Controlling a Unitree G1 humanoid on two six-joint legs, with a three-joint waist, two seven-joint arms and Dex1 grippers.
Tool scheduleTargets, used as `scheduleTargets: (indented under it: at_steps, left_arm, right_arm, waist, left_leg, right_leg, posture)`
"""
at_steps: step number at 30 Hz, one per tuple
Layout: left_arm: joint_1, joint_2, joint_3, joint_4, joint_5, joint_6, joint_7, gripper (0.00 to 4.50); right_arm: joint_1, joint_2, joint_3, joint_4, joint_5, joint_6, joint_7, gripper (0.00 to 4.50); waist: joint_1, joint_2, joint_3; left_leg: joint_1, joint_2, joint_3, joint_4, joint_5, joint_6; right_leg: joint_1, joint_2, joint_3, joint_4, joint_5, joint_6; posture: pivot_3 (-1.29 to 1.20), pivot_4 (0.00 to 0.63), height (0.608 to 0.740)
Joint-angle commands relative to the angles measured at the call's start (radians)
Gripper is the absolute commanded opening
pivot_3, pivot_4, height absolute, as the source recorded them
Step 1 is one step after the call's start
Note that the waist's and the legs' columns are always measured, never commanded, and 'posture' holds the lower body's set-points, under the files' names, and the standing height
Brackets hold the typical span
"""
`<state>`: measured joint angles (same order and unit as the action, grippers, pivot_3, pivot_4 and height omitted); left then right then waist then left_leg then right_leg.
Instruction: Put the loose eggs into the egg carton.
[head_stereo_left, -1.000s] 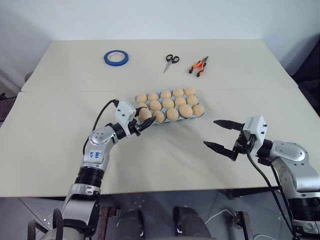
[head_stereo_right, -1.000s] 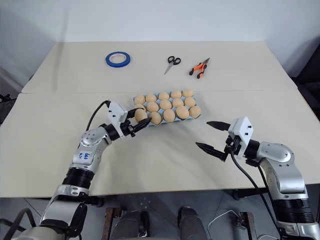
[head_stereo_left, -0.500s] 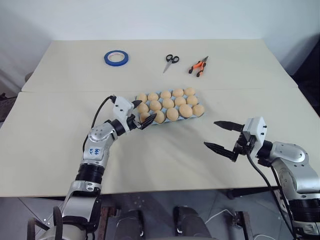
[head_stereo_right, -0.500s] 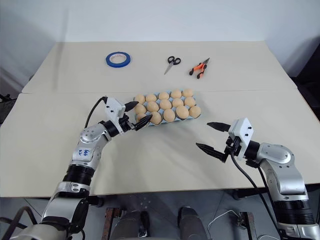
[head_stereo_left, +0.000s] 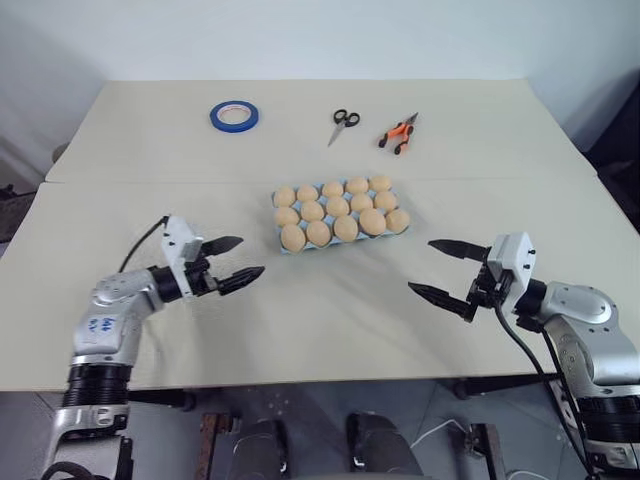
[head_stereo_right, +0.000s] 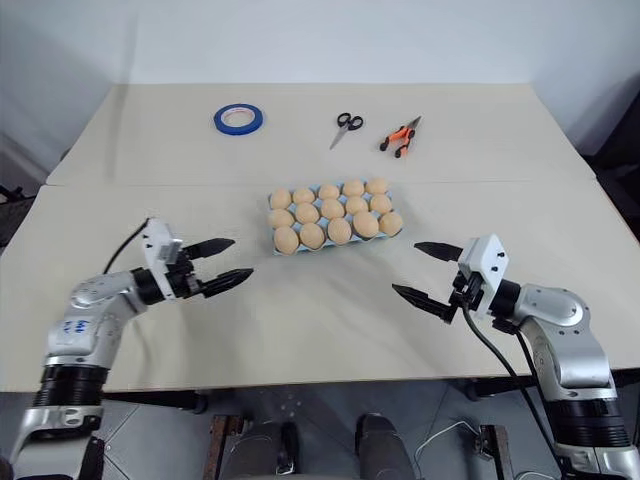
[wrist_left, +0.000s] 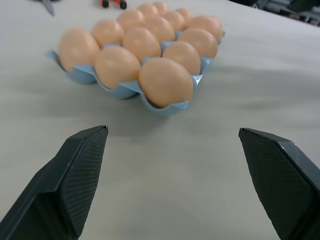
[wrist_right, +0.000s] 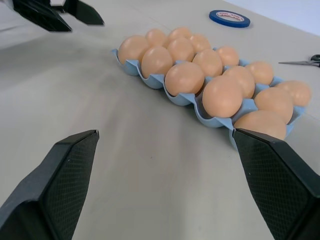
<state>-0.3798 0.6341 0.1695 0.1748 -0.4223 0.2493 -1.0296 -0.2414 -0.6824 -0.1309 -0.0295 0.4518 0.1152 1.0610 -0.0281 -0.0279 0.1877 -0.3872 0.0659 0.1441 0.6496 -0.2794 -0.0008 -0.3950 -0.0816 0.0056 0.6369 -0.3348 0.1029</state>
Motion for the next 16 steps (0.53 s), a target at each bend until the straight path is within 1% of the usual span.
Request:
scheduleTargets:
  at_steps: [1, 4, 8, 12, 16]
  left_arm:
    - [0.001, 0.053, 0.05, 0.01, -0.04, -0.06, -0.103, 4.47]
    - [-0.031, 0.072, 0.075, 0.087, -0.044, -0.154, -0.176, 4.47]
    - [-0.083, 0.09, 0.077, 0.171, -0.033, -0.218, -0.237, 4.47]
    - [-0.137, 0.133, 0.065, 0.229, -0.035, -0.212, -0.304, 4.47]
    - [-0.18, 0.137, 0.063, 0.272, -0.046, -0.208, -0.348, 4.47]
  right_arm:
    - [-0.042, -0.039, -0.03, 0.033, 0.006, -0.035, 0.054, 4.5]
    - [-0.101, -0.073, -0.009, 0.118, -0.007, -0.069, 0.142, 4.5]
    - [-0.158, -0.102, 0.011, 0.21, -0.026, -0.106, 0.234, 4.5]
    - [-0.203, -0.114, 0.012, 0.275, -0.04, -0.126, 0.285, 4.5]
    - [-0.226, -0.106, 0.012, 0.3, -0.052, -0.137, 0.295, 4.5]
  waist:
    - [-0.001, 0.0, 0.0]
    - [-0.001, 0.0, 0.0]
    - [0.0, 0.0, 0.0]
    - [-0.001, 0.0, 0.0]
    - [-0.003, 0.0, 0.0]
  left_leg:
    - [0.0, 0.0, 0.0, 0.0, 0.0, 0.0]
    - [0.0, 0.0, 0.0, -0.001, 0.0, 0.0]
    - [-0.001, 0.001, 0.0, -0.001, -0.001, -0.001]
    - [-0.001, 0.001, 0.002, -0.001, -0.001, 0.0]
    - [-0.001, 0.001, 0.004, 0.0, -0.001, 0.0]
  right_leg:
    - [0.0, 0.0, 0.0, 0.0, 0.0, 0.0]
    - [0.0, 0.0, 0.0, -0.002, 0.0, 0.0]
    - [-0.001, 0.001, -0.001, -0.002, 0.0, -0.001]
    - [-0.002, 0.002, -0.001, -0.002, 0.0, -0.001]
    - [-0.002, 0.003, -0.001, -0.001, 0.0, 0.0]
  posture:
    - [0.0, 0.15, 0.74]
    - [0.0, 0.15, 0.74]
    - [0.0, 0.15, 0.74]
    - [0.0, 0.15, 0.74]
    - [0.0, 0.15, 0.74]
